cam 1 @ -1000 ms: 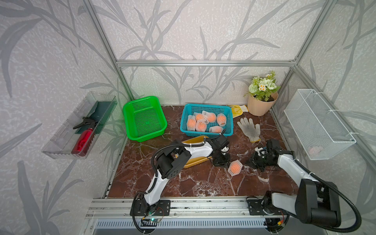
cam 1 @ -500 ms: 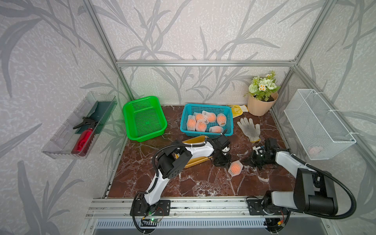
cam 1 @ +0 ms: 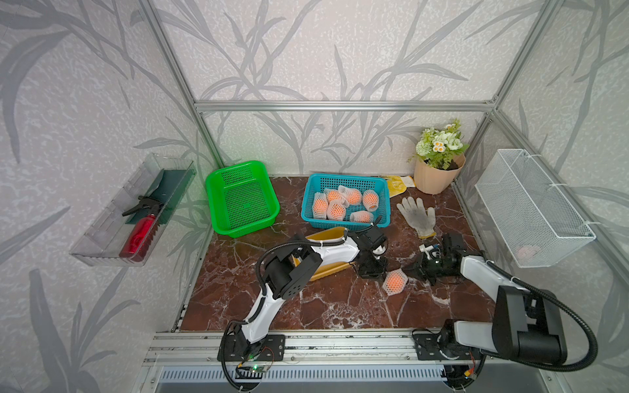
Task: Remove foam nets from oranges
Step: Remove the foam net from the orange.
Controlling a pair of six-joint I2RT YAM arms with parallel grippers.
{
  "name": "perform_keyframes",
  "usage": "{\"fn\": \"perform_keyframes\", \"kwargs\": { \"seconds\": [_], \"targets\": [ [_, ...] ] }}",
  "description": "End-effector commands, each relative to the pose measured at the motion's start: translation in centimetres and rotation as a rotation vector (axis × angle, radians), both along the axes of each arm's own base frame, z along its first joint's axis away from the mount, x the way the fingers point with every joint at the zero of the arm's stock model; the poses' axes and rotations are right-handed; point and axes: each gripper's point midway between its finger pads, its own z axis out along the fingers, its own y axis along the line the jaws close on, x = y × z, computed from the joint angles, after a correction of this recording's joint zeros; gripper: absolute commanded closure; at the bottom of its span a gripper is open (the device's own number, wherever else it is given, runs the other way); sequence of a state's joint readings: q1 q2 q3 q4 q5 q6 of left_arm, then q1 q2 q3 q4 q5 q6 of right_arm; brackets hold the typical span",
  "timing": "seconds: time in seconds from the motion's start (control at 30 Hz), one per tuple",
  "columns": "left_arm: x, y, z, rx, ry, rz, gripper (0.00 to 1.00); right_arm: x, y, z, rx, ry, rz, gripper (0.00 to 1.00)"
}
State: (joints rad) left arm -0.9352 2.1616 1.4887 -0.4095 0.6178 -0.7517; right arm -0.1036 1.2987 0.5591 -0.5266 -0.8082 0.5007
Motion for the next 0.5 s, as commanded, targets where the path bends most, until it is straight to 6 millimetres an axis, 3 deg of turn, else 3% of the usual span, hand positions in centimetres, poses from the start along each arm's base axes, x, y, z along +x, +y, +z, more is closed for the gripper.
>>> {"fn": "perform_keyframes", "kwargs": {
  "seconds": [0.0, 0.23, 0.47],
  "targets": [
    [0.2, -0.1, -0.3, 0.021, -0.011, -0.005, 1.0, -1.9, 0.8, 0.3, 0.038, 0.031, 0.022, 0.96],
    [0.3, 0.0, -0.6, 0.033, -0.014, -0.004, 1.0, -3.4, 2.0, 1.2, 0.089, 0.033, 0.054, 0.93],
    [0.2, 0.1, -0.7, 0.042, -0.014, -0.002, 1.0, -5.3, 3.2, 0.9, 0.107, 0.058, 0.082, 0.76]
  ]
}}
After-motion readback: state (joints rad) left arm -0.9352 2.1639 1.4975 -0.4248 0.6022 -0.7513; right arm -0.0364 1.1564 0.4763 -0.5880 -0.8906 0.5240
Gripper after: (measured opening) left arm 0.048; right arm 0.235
